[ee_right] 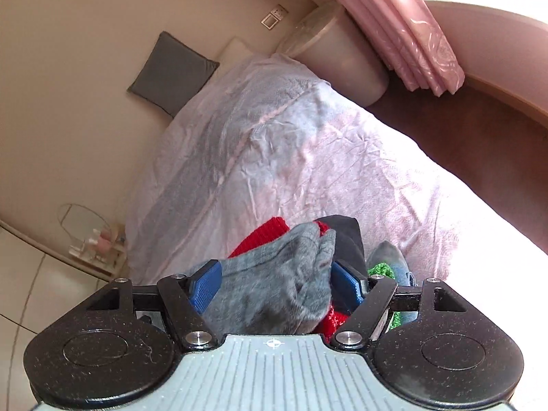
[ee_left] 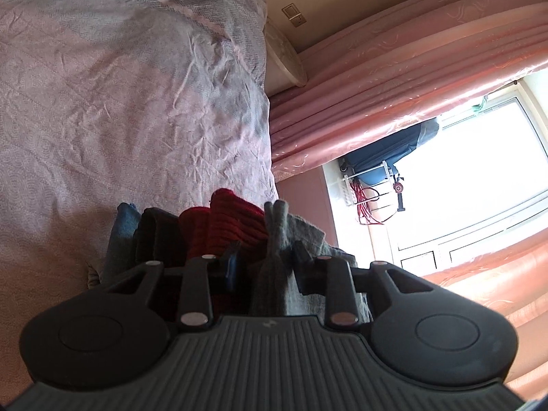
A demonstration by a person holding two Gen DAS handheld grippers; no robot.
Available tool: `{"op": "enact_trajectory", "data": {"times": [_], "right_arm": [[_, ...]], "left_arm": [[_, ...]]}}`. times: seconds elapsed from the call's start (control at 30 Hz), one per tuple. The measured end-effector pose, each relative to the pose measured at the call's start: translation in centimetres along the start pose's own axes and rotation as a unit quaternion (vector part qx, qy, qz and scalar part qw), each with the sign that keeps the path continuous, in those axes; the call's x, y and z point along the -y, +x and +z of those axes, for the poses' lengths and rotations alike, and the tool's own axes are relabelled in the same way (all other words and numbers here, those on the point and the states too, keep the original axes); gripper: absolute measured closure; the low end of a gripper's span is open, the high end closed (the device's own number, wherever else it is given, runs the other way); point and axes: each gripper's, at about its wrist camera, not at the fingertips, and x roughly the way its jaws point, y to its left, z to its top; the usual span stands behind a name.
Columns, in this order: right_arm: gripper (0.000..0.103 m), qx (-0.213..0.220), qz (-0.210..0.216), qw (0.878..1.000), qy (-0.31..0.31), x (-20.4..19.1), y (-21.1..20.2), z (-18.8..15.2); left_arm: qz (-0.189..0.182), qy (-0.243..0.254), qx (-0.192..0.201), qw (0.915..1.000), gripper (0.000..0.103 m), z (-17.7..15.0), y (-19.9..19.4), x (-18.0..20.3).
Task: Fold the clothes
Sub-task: 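Lift the folded shorts with both grippers and carry them to the clothes stack, then lower the shorts onto the red sweater atop the stack and open both grippers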
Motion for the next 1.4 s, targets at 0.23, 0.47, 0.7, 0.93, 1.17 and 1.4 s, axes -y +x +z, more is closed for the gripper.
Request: {"op": "enact_trajectory", "data": {"times": [0.23,0.47,0.7,0.93,1.17,1.4], "right_arm": [[0.097,0.027,-0.018,0.996,-0.079,-1.1,0.0,0.2],[0.097,0.1,-0.005,0.983,-0.153,-2.5,-1.0,-0.8],[0.096,0.064,-0.095,0.983,-0.144,-2.4,2.2,-1.2],[0.054,0.111,-0.178,0.96,-0.187,-6.2,0.3,-1.8],[0.068,0.028,-0.136,0.932,-0.335,-12.0,6.1,-6.8],[0.068,0.032,-0.188,0.923,-0.334,-8.9,10.7,-7.1]], "left_arm": [[-0.027,0.075,0.023,0.9965,0.1,-0.2,0.1,1.6],[-0.035,0.113,0.071,0.9904,0.1,-0.9,-0.3,1.9],[0.05,0.118,0.049,0.9906,0.091,-1.1,1.2,1.2],[0.11,0.178,0.089,0.9738,0.089,-0.4,-1.8,6.4],[0.123,0.34,0.0,0.9322,0.101,-4.5,4.3,12.6],[0.142,0.305,0.038,0.941,0.1,-5.5,5.6,8.3]]}}
